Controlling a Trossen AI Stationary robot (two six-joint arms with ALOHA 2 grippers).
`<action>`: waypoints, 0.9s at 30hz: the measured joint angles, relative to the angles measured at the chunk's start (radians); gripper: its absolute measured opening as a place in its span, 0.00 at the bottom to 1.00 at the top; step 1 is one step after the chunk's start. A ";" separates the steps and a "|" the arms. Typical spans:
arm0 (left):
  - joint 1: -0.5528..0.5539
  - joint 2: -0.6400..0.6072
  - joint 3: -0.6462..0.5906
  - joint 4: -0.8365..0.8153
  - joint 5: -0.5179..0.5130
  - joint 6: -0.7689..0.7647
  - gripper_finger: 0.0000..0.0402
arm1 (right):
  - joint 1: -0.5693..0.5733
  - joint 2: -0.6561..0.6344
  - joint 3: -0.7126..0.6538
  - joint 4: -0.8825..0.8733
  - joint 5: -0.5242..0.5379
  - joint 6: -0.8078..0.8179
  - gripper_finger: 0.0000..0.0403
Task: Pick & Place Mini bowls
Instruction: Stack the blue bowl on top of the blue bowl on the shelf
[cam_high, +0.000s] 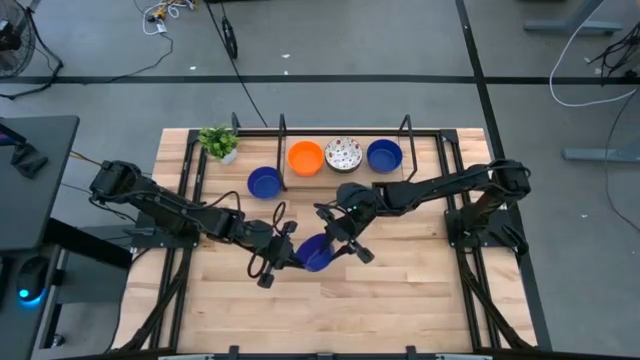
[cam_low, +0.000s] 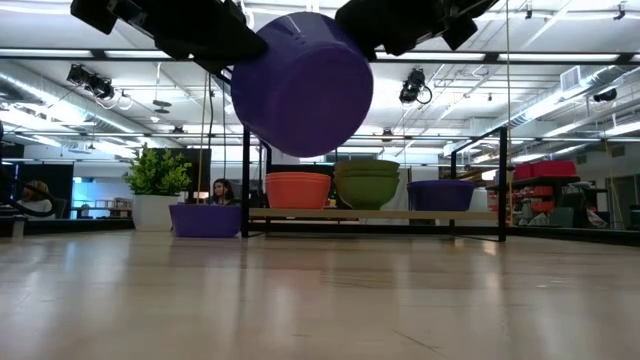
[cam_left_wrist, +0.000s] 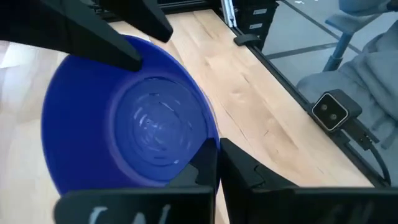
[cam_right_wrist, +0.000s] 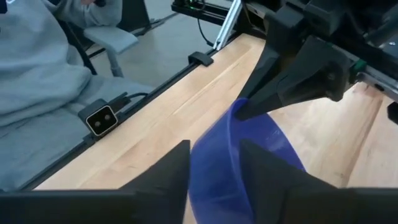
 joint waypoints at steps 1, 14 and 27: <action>0.002 0.000 0.000 0.000 0.000 0.008 0.03 | 0.000 0.000 0.000 -0.002 0.000 0.000 0.30; 0.034 0.000 -0.001 0.052 -0.004 0.102 0.09 | 0.063 -0.004 0.000 -0.063 0.078 -0.004 0.03; 0.034 -0.015 0.002 0.070 -0.204 0.013 0.46 | 0.271 -0.009 -0.020 -0.364 0.705 0.118 0.00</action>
